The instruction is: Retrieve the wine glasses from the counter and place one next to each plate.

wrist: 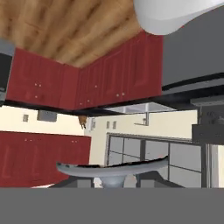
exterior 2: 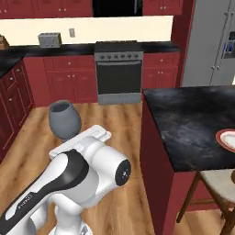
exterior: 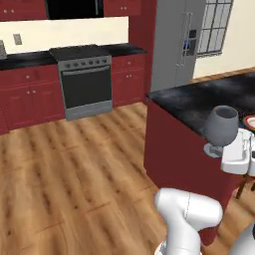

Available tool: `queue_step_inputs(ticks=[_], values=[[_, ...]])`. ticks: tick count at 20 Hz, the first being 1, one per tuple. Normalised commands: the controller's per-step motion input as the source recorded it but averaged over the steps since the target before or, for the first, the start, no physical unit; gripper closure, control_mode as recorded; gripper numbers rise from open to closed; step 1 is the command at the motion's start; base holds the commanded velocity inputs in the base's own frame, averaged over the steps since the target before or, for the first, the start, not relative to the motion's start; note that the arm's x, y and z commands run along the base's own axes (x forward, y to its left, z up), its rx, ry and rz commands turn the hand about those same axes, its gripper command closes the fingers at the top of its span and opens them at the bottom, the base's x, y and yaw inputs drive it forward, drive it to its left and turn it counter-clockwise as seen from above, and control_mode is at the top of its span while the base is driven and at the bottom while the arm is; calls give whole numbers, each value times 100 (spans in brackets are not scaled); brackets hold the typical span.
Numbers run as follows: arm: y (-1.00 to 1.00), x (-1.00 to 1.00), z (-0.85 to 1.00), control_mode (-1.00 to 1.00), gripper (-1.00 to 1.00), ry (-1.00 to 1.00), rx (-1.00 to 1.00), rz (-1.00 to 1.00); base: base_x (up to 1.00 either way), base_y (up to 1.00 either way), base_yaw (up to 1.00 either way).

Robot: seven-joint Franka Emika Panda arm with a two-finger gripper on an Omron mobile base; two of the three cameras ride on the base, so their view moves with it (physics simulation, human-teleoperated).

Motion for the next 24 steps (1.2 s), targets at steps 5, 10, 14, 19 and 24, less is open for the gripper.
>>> queue_step_inputs(ticks=[5,10,14,19,24], values=[[0,0,0,100,100,0,0,0,-56,-74,83],[0,0,0,100,100,0,0,0,-91,-97,39],[0,0,0,100,100,0,0,0,-76,-100,29],[0,0,0,100,100,0,0,0,-19,-100,17],[0,0,0,100,100,0,0,0,-29,-100,7]])
